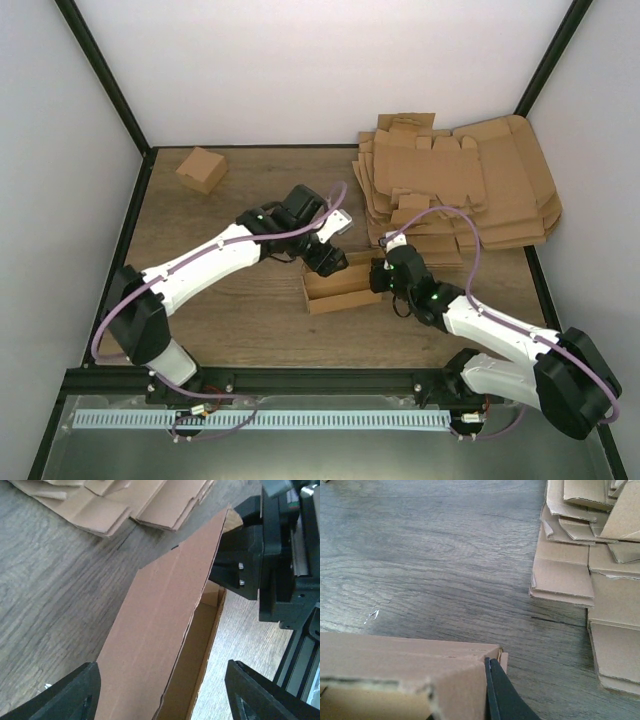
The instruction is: Fold the paper box
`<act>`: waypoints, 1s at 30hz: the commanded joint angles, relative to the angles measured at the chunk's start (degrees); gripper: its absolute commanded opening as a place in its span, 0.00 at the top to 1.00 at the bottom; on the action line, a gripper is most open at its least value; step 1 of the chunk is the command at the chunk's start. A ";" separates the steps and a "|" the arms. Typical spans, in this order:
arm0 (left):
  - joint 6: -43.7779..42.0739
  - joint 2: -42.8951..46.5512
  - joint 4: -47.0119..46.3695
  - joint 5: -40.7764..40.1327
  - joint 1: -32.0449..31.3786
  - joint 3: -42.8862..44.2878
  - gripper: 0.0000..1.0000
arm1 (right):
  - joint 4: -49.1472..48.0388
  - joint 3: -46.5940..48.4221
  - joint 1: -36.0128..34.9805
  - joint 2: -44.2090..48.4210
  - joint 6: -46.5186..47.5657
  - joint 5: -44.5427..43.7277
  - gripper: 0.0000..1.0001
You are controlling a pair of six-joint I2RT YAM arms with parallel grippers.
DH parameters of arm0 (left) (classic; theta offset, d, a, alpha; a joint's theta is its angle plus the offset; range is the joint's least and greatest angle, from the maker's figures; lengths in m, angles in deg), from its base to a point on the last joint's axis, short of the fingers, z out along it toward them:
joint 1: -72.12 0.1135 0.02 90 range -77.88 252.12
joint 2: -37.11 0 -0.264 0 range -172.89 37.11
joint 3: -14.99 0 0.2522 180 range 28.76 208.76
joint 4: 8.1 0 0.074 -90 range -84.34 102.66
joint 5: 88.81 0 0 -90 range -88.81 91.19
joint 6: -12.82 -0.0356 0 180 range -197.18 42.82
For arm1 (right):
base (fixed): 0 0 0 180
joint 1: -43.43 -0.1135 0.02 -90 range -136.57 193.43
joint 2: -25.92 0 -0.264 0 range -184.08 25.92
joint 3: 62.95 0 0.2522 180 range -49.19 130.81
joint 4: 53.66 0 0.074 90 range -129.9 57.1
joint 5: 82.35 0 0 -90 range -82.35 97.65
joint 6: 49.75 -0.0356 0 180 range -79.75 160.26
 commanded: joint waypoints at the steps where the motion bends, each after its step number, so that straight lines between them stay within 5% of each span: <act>1: -6.55 -2.21 3.72 2.03 -0.29 3.36 0.32 | -0.52 0.62 -0.70 -0.21 0.35 -0.04 0.99; 12: -7.29 -4.83 4.46 -2.12 -0.38 3.34 0.80 | -1.22 0.88 -1.03 -0.66 0.14 0.02 0.96; 23: -6.77 -4.23 2.77 2.27 -2.04 -1.15 0.90 | -0.67 -1.22 -2.15 -0.70 -3.27 -0.35 0.95; 30: -6.07 -5.16 2.52 2.06 -4.01 -1.97 0.90 | 2.77 -1.35 -2.20 2.01 -5.28 -1.84 0.81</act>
